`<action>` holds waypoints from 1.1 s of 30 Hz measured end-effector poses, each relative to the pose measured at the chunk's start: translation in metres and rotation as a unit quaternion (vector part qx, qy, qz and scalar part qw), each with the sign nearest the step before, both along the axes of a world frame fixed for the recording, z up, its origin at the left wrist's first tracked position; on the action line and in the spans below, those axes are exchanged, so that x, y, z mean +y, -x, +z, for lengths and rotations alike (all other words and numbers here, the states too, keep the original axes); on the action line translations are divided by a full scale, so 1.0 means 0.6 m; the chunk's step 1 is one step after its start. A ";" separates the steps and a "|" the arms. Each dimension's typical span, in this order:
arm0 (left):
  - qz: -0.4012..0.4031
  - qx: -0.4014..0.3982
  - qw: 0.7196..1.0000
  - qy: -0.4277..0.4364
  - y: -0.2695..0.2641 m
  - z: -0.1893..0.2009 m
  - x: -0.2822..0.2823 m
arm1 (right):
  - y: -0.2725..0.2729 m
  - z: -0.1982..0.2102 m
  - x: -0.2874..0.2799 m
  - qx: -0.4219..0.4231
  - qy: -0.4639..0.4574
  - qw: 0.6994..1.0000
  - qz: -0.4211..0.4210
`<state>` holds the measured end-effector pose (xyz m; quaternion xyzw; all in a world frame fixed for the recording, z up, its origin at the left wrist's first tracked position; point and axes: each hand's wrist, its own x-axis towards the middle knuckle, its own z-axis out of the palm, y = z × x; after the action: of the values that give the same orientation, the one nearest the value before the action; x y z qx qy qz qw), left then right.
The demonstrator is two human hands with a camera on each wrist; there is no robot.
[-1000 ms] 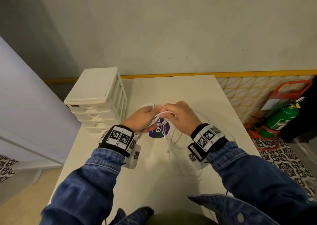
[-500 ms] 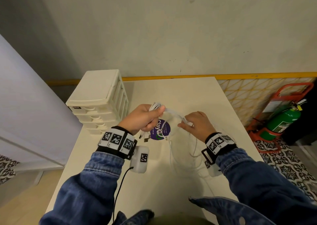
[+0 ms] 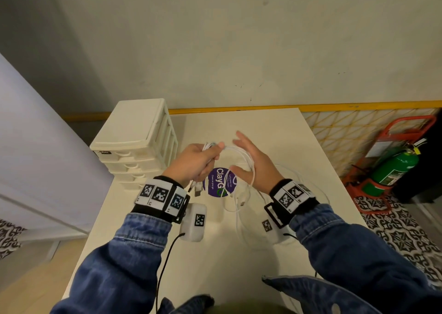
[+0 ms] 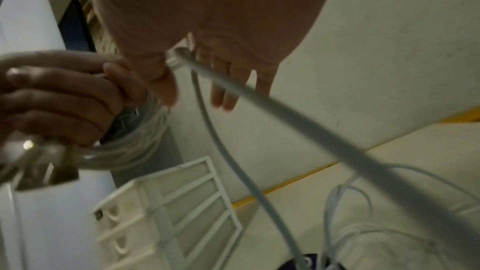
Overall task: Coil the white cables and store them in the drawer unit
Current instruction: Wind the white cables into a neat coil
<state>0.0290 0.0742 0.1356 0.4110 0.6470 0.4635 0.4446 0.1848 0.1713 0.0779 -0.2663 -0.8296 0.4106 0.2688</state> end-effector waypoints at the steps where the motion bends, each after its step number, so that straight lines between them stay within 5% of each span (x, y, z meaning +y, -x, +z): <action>1: 0.006 0.007 1.000 0.004 -0.001 0.000 0.000 | 0.003 0.001 -0.002 0.012 -0.002 1.000 0.007; 7: 0.095 0.037 0.995 0.020 0.011 -0.003 -0.001 | -0.012 -0.007 0.025 -0.048 0.080 0.995 -0.047; 14: 0.171 0.033 0.984 0.024 0.034 -0.014 0.002 | -0.022 -0.001 0.027 -0.076 0.031 0.996 -0.031; 19: 0.046 -0.027 0.999 0.003 0.021 -0.009 0.001 | 0.019 -0.011 0.001 -0.077 0.020 0.997 -0.002; 25: -0.158 -0.064 0.985 0.034 0.024 -0.002 -0.014 | 0.009 -0.012 0.028 -0.031 -0.116 0.987 -0.106; 29: -0.213 -0.156 0.964 0.023 -0.001 -0.001 -0.009 | 0.000 0.000 0.030 -0.050 -0.148 0.981 -0.113; 33: -0.185 -0.302 0.930 -0.100 -0.009 0.004 0.008 | 0.005 -0.030 0.003 -0.083 -0.075 0.993 -0.036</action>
<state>0.0347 0.0791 0.1382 0.4067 0.3448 0.5376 0.6532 0.1820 0.1733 0.0597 -0.3083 -0.8672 0.3138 0.2333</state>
